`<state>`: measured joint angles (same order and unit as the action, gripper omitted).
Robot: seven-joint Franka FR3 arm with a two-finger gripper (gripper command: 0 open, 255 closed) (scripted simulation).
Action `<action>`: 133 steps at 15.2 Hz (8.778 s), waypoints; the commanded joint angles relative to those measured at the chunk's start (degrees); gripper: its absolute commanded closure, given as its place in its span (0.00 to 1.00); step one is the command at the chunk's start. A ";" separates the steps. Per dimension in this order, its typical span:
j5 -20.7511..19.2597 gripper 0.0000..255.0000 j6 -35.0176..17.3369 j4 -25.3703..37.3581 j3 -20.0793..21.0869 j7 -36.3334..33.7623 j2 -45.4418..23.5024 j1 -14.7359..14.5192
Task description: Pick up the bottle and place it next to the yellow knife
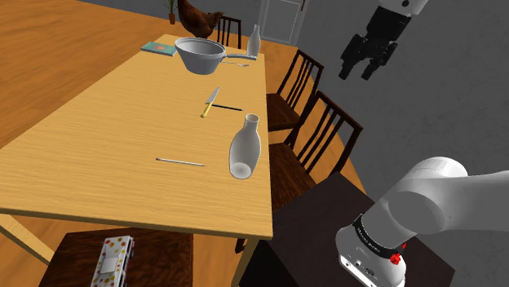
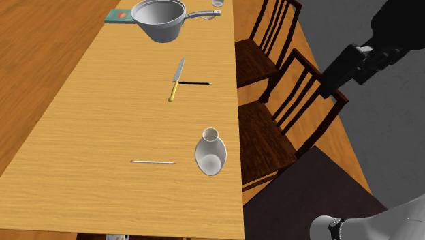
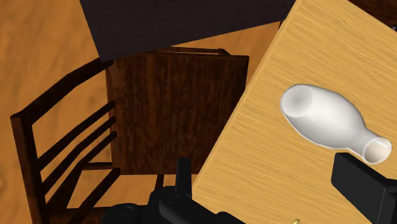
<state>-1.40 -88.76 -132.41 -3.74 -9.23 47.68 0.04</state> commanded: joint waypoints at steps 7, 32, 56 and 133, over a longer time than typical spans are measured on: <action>3.32 0.00 -8.28 -4.18 6.92 -7.77 -3.61 -1.54; 2.61 0.00 -36.31 -4.30 26.23 -31.18 -31.03 -2.36; 3.20 1.00 -30.65 -0.55 25.53 -30.27 -29.01 -2.49; -8.61 1.00 -9.75 54.25 21.97 -25.04 -64.42 1.01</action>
<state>-9.32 -98.14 -80.14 18.46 -34.49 -14.37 1.13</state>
